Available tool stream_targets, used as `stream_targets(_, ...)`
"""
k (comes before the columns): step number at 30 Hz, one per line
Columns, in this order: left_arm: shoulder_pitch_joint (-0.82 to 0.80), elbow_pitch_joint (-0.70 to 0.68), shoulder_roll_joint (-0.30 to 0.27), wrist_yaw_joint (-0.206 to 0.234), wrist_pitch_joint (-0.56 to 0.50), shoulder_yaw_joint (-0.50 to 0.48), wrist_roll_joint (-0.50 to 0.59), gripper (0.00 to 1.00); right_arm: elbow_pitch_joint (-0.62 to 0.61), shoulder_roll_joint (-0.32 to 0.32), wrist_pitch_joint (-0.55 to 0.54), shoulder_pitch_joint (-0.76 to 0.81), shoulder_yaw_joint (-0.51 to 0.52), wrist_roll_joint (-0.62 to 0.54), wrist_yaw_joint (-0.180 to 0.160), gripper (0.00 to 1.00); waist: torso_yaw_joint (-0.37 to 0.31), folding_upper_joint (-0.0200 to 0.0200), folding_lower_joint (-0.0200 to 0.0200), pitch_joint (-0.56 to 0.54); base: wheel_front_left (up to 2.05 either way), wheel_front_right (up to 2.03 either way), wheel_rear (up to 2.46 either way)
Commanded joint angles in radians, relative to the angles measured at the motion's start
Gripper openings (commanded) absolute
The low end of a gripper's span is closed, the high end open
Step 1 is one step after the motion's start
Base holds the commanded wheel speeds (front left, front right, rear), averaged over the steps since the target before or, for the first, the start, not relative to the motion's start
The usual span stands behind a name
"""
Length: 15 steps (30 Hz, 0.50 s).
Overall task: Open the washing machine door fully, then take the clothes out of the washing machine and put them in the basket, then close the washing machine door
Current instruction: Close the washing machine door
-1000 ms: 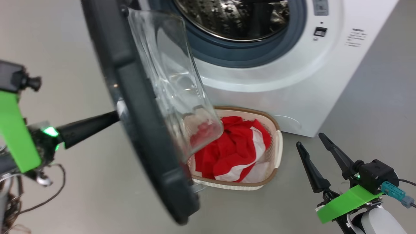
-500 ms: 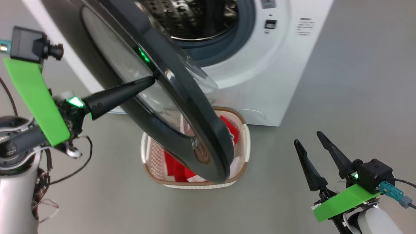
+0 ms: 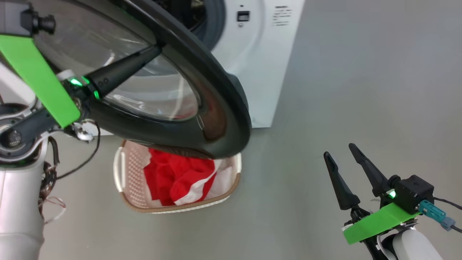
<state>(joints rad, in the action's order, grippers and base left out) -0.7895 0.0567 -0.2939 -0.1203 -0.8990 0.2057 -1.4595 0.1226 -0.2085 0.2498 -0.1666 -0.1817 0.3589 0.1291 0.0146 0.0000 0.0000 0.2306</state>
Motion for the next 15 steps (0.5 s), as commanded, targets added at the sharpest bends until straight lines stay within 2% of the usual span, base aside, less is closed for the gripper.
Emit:
stream_targets(1,-0.051,-0.012,-0.054,-0.01,0.017,-0.024,0.021,0.0,-0.027,0.003,0.012,-0.023,-0.02,-0.01,0.002,1.0,-0.046,0.0,0.0,0.019,0.0,0.0,0.0)
stream_targets(15,-0.146,0.121,-0.12,-0.01,0.194,0.005,0.058,0.0,-0.028,0.03,0.012,-0.037,-0.012,-0.008,0.002,1.0,-0.15,0.0,0.0,0.045,0.0,0.0,0.0)
